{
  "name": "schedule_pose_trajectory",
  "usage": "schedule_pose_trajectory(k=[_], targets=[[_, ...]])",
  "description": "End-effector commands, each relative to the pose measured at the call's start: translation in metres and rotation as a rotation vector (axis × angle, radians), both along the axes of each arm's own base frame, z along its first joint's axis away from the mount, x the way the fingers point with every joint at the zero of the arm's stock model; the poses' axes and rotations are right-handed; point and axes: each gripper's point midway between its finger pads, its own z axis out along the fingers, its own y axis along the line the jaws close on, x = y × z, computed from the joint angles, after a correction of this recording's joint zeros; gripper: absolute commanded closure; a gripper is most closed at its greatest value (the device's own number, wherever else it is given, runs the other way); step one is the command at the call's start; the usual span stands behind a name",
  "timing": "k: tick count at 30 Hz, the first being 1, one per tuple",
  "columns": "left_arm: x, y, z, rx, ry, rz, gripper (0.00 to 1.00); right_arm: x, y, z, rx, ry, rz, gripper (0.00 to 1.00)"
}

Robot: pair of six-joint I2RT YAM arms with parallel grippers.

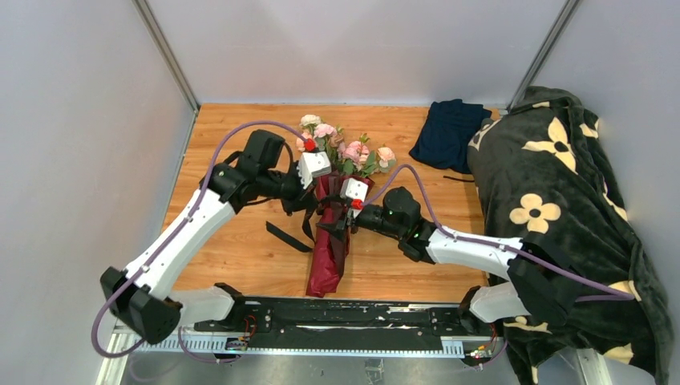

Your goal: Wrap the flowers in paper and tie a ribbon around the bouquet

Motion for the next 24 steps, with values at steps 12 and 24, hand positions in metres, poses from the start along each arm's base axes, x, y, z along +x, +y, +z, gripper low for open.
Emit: schedule_pose_trajectory(k=[12, 24], targets=[[0.011, -0.035, 0.017, -0.470, -0.153, 0.124, 1.00, 0.004, 0.020, -0.013, 0.144, 0.037, -0.123, 0.29], [-0.002, -0.038, -0.008, -0.526, -0.074, 0.120, 0.98, 0.012, 0.015, -0.026, 0.164, 0.112, -0.121, 1.00]])
